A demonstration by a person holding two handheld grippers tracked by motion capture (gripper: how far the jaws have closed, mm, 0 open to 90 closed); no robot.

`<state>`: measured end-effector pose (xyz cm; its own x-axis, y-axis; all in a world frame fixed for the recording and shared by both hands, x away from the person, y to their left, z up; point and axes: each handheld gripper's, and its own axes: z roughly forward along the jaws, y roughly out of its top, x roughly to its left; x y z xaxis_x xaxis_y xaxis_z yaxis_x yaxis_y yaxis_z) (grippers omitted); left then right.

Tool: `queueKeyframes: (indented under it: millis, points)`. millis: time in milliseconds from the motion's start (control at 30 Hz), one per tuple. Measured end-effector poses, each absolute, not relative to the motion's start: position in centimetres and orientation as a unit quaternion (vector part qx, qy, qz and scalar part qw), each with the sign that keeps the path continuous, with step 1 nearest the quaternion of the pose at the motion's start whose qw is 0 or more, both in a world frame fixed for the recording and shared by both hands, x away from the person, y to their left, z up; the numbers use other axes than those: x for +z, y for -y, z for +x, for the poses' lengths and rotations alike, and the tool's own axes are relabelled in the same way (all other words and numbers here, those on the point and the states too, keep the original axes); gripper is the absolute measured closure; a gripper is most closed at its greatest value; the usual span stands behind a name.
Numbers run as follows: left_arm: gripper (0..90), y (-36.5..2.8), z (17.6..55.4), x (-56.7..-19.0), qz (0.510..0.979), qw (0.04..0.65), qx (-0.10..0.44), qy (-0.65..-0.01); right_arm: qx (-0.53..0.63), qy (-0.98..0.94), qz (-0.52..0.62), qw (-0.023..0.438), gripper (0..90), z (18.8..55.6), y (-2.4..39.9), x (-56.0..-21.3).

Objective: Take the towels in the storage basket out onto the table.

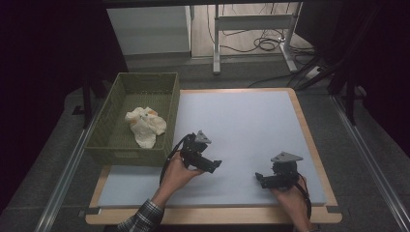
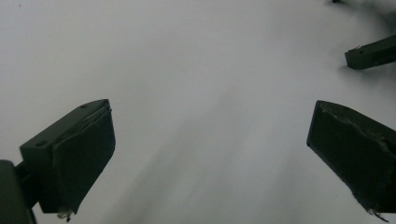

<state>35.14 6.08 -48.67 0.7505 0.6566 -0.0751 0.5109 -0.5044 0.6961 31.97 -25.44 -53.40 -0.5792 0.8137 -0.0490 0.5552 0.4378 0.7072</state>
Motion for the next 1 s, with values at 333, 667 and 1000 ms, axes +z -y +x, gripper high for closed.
queueKeyframes:
  millis: [333, 667, 1000]
  points:
    - [1.3, -5.7, 36.4, -46.6, 0.867, 0.352, 0.106, -0.336, 0.330, -0.825, 0.416, 0.195, 3.1, 32.0, 25.4, -53.4]
    - [1.4, -6.7, 38.5, -44.2, 0.867, 0.334, 0.108, -0.353, 0.331, -0.824, 0.416, 0.195, 3.1, 32.0, 25.4, -53.4]
    - [1.5, -9.0, 40.4, -42.3, 0.862, 0.318, 0.118, -0.376, 0.331, -0.824, 0.416, 0.195, 3.1, 32.0, 25.4, -53.4]
